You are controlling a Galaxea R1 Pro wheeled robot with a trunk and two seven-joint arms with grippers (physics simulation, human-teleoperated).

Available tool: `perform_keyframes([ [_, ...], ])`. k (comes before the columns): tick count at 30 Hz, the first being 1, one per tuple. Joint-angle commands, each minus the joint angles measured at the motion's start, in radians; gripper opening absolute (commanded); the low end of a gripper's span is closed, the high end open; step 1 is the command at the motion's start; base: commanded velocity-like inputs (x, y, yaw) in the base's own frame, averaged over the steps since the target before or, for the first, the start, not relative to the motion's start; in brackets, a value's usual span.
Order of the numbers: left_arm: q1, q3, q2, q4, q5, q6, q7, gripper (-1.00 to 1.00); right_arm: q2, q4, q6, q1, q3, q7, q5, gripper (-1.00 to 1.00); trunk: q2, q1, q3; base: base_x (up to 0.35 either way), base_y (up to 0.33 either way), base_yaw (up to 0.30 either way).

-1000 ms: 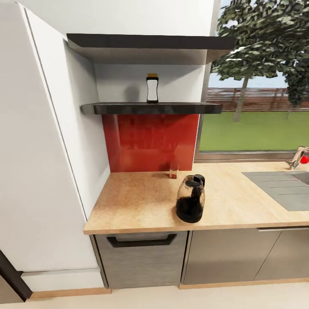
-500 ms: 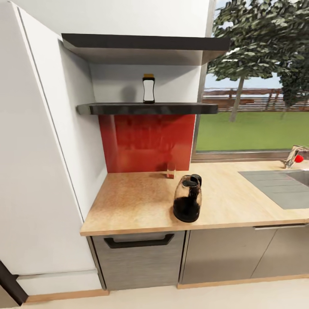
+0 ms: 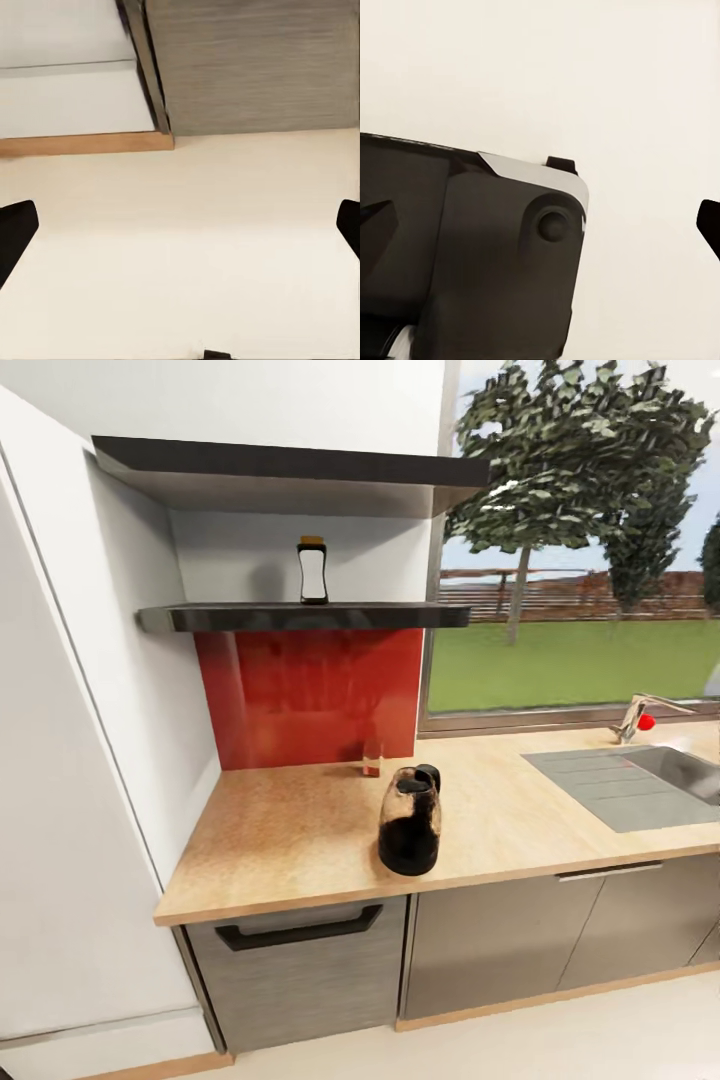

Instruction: Set up a coffee station on the kitchen countertop: keep the coffee maker on the countertop, move the bottle of coffee from the kitchen shelf to the counter next to the coffee maker, place a paper coffee filter on top of the coffee maker, put the saucer next to the coffee maker with the coffee cup on the saucer, and place the electric kettle next to the coffee maker.

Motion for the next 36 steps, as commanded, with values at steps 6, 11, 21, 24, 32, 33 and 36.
perform_keyframes([
  [6,-0.002,-0.020,-0.030,-0.179,0.002,-0.020,-0.003,1.00,0.001,0.001,-0.003,0.000,0.006,-0.004,-0.001,1.00,-0.001,0.000,-0.001,0.000,0.000,-0.011],
  [11,-0.022,-0.099,-0.043,-0.295,0.003,-0.017,-0.002,1.00,0.002,0.001,-0.003,0.000,0.005,-0.004,-0.001,1.00,-0.001,0.000,-0.001,0.000,0.000,-0.001],
  [21,-0.259,-0.274,-0.131,-0.458,0.002,0.009,0.009,1.00,0.004,0.001,-0.036,-0.001,0.005,-0.002,-0.001,1.00,-0.001,0.000,-0.001,0.000,0.000,0.000],
  [24,-0.317,-0.292,-0.169,-0.519,-0.006,0.042,0.010,1.00,0.004,0.001,-0.090,-0.001,0.006,-0.002,-0.001,1.00,-0.001,0.000,-0.001,0.000,0.000,0.000],
  [32,-0.441,-0.304,-0.183,-0.746,-0.013,0.317,0.014,1.00,0.004,0.001,-0.098,0.000,0.007,-0.002,-0.001,1.00,-0.001,0.000,-0.001,0.000,0.000,0.000],
  [33,-0.457,-0.305,-0.184,-0.765,-0.013,0.352,0.015,1.00,0.005,0.001,-0.098,-0.001,0.007,-0.002,-0.001,1.00,-0.001,0.000,-0.001,0.000,0.000,0.000],
  [36,-0.506,-0.307,-0.191,-0.814,-0.014,0.440,0.017,1.00,0.005,0.001,-0.098,0.000,0.008,-0.002,-0.001,1.00,-0.001,0.000,-0.001,0.000,0.000,0.000],
])
